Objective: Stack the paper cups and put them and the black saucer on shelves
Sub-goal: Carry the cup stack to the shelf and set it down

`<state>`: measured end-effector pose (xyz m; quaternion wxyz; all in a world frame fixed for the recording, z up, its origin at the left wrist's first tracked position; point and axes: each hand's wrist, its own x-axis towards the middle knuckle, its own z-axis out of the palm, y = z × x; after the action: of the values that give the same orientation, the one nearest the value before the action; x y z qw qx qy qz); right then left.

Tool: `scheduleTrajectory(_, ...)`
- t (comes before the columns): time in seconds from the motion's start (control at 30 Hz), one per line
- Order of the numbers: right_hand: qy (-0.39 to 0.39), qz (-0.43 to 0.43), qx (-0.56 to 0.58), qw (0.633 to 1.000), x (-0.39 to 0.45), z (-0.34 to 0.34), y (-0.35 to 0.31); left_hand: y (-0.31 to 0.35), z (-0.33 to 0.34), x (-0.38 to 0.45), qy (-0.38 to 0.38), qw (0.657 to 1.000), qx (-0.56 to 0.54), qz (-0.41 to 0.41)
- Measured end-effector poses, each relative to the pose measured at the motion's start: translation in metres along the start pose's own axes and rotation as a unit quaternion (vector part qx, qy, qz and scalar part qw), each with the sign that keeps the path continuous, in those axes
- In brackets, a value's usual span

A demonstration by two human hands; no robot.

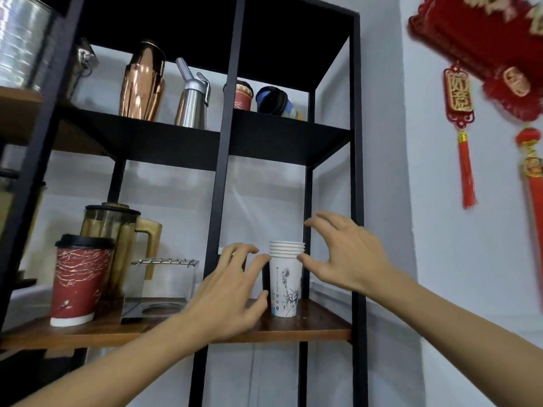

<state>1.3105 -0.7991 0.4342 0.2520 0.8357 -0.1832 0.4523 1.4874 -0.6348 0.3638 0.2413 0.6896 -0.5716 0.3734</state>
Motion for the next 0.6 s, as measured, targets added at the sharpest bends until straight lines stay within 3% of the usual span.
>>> scheduleTrajectory(0.23,0.079,0.018,-0.028,0.996,-0.059,-0.051,-0.043,0.003,-0.050,-0.043,0.048,0.998,0.004,0.051)
scheduleTrajectory(0.6,0.089,0.065,-0.058,0.992,-0.153,-0.110,-0.124,0.028,-0.084,-0.132,0.099,0.991,-0.060,0.066)
